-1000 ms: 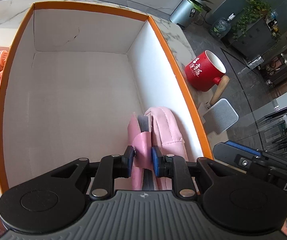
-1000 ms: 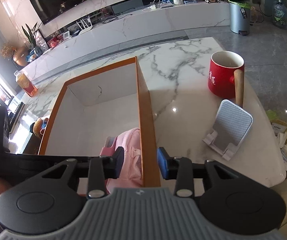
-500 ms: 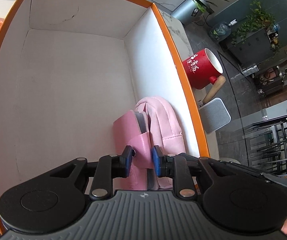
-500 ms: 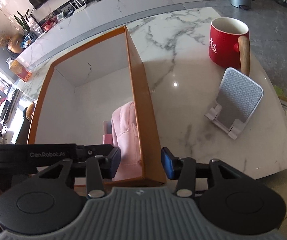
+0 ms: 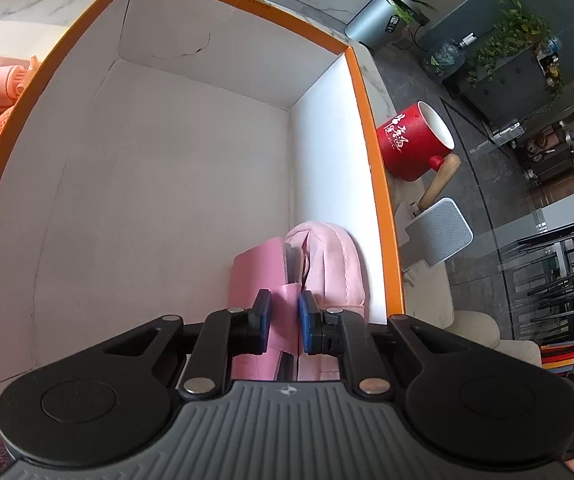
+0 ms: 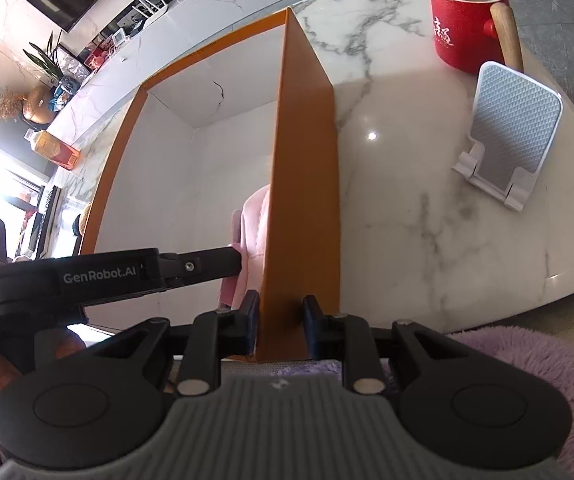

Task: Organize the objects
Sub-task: 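Lower the pink card holder beside the pink bag with the left gripper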

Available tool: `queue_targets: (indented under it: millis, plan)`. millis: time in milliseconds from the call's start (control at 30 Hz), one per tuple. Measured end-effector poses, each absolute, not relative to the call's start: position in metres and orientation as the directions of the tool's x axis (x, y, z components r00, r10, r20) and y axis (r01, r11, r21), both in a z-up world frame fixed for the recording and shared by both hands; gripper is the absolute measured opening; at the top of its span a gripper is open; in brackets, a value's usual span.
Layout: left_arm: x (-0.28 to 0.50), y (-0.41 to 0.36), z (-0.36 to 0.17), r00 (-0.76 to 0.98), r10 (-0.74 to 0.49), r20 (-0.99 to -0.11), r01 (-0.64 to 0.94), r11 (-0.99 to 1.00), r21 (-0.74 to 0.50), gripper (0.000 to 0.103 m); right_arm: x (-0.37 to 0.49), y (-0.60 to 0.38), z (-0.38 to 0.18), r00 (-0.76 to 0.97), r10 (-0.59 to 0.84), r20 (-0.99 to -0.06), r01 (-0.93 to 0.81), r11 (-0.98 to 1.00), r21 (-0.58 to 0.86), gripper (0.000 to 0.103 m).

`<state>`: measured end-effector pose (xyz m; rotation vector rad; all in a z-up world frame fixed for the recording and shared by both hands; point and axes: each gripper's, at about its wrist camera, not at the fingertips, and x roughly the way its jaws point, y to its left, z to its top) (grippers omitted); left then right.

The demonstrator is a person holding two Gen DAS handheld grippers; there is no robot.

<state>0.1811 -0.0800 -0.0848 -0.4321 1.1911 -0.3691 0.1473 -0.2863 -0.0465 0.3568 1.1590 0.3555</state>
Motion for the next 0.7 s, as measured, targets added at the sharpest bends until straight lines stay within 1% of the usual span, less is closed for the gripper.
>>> queue_targets:
  millis: [167,200,300,400,467,533,567,600,700]
  plan:
    - [0.18,-0.077,-0.084,0.331,-0.5,-0.8,0.047,0.856,-0.515,0.02,0.145,-0.288,-0.043,0.381,0.448,-0.809,-0.085,0.888,0.452,0.03]
    - [0.18,-0.076,-0.084,0.331,-0.502,-0.799,0.047,0.854,-0.518,0.02,0.145,-0.287,-0.042,0.391,0.439,-0.809,-0.09,0.893,0.441,0.03]
    - [0.18,-0.077,-0.087,0.317,-0.488,-0.814,0.047,0.865,-0.5,0.027,0.143,-0.284,-0.039,0.402,0.426,-0.811,-0.103,0.901,0.422,0.03]
    - [0.176,-0.077,-0.087,0.329,-0.472,-0.818,0.073,0.876,-0.476,0.027,0.144,-0.282,-0.039,0.398,0.427,-0.812,-0.109,0.901,0.42,0.03]
    - [0.172,-0.081,-0.082,0.357,-0.437,-0.826,0.109,0.897,-0.428,0.024,0.144,-0.282,-0.041,0.396,0.426,-0.813,-0.11,0.901,0.419,0.03]
    - [0.169,-0.088,-0.074,0.391,-0.369,-0.843,0.146,0.929,-0.339,0.016,0.145,-0.282,-0.04,0.396,0.426,-0.813,-0.112,0.901,0.418,0.03]
    - [0.167,-0.094,-0.071,0.406,-0.331,-0.852,0.176,0.943,-0.282,0.016,0.144,-0.282,-0.04,0.398,0.425,-0.813,-0.112,0.902,0.417,0.03]
    - [0.166,-0.098,-0.069,0.41,-0.315,-0.856,0.19,0.947,-0.258,0.016,0.144,-0.282,-0.04,0.399,0.424,-0.813,-0.113,0.903,0.416,0.03]
    - [0.164,-0.11,-0.068,0.416,-0.301,-0.858,0.22,0.949,-0.226,0.016,0.144,-0.282,-0.041,0.398,0.424,-0.813,-0.114,0.902,0.415,0.03]
